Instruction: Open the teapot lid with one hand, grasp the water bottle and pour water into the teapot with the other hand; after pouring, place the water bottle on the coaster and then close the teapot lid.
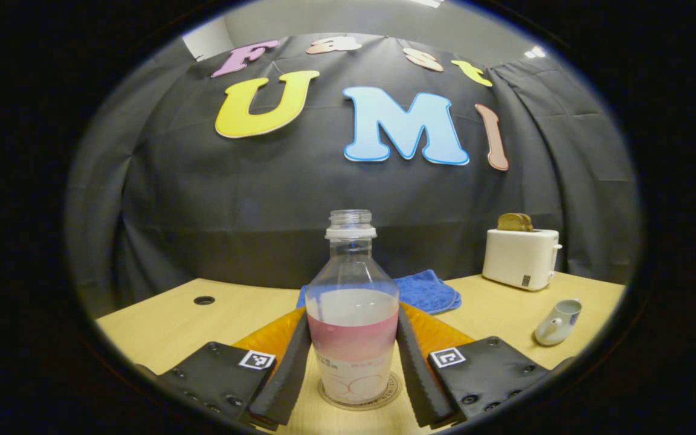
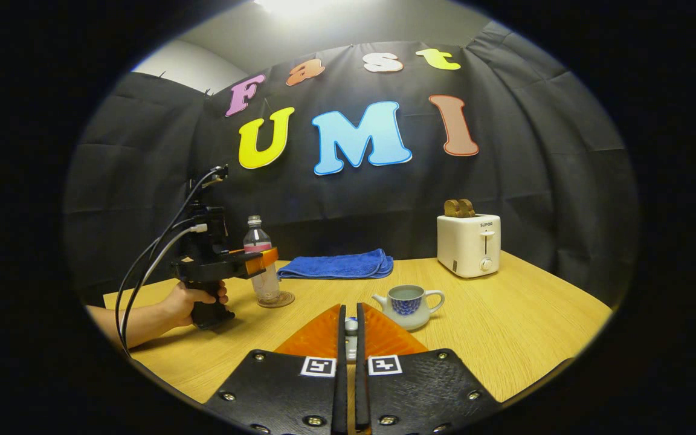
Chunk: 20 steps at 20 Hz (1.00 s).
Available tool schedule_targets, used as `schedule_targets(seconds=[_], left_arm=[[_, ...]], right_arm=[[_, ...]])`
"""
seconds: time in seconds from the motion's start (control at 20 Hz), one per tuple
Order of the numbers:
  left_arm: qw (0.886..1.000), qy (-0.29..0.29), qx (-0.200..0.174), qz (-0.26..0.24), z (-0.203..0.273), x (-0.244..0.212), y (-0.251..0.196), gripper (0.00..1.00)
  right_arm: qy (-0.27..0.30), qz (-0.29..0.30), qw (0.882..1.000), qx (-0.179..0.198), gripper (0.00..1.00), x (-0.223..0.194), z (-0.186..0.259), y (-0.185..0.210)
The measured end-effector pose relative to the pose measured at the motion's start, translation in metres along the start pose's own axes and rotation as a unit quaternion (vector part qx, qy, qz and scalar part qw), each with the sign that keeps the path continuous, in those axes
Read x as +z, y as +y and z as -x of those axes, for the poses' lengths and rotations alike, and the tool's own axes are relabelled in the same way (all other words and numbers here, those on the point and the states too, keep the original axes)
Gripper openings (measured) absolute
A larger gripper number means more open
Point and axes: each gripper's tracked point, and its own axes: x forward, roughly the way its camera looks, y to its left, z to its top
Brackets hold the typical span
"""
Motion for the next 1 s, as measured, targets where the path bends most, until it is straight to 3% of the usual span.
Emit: schedule_targets(seconds=[0.7,0.85,1.0], left_arm=[[1.000,0.014,-0.004,-0.004,-0.008,-0.019,-0.008,0.88],[1.000,-0.010,0.000,0.004,-0.003,-0.002,-0.005,1.00],[0.999,-0.032,0.008,0.011,0.004,0.013,-0.001,1.00]], right_arm=[[0.000,0.004,1.000,-0.007,0.05,0.001,0.005,-0.006],[0.002,0.010,1.000,-0.009,0.05,-0.001,0.004,-0.007],[0.003,0.008,1.000,-0.014,0.05,-0.001,0.003,-0.011]])
